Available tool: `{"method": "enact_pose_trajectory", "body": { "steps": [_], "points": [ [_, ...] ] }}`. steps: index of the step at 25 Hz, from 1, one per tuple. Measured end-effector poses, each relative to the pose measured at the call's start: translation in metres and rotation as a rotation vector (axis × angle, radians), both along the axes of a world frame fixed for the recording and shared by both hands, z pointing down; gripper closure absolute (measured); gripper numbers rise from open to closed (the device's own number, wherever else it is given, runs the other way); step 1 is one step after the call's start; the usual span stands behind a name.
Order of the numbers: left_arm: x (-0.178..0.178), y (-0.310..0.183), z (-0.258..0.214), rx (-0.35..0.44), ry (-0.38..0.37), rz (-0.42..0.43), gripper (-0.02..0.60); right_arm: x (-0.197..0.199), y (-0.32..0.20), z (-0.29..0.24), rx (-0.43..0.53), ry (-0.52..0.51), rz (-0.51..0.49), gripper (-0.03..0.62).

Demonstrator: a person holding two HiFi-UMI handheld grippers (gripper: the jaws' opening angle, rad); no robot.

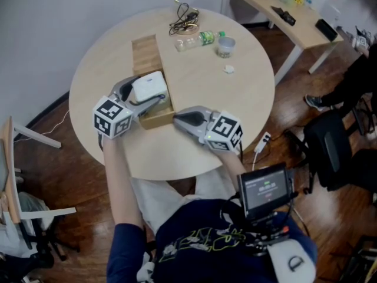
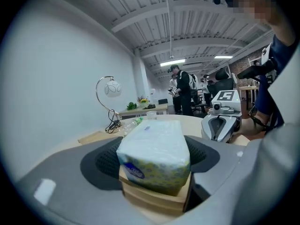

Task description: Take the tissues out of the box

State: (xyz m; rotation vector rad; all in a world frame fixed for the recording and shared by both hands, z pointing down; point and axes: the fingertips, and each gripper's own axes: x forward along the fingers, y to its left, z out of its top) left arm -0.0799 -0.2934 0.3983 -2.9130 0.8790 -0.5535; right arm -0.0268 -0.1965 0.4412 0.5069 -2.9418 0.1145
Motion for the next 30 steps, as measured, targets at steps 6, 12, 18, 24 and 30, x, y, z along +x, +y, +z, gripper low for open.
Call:
{"method": "enact_pose_trajectory", "body": {
  "steps": [6, 12, 18, 24, 30],
  "points": [
    [-0.006, 0.001, -0.004, -0.006, 0.053, -0.035, 0.192, 0.001, 0.001, -0.001, 0.002, 0.002, 0.002, 0.597],
    [-0.005, 0.004, -0.01, 0.027, 0.046, -0.056, 0.196, 0.0, 0.001, -0.002, 0.002, 0.0, 0.001, 0.597],
    [-0.006, 0.008, -0.03, 0.08, 0.057, -0.063, 0.199, 0.0, 0.001, 0.0, 0.0, 0.005, -0.001, 0.597],
    [-0.008, 0.011, -0.04, 0.086, 0.08, -0.061, 0.198, 0.0, 0.0, -0.004, 0.002, -0.002, 0.007, 0.597],
    [-0.011, 0.014, -0.048, 0.097, 0.1, -0.064, 0.198, -0.001, 0.0, -0.005, 0.002, -0.006, 0.008, 0.597]
  ]
}}
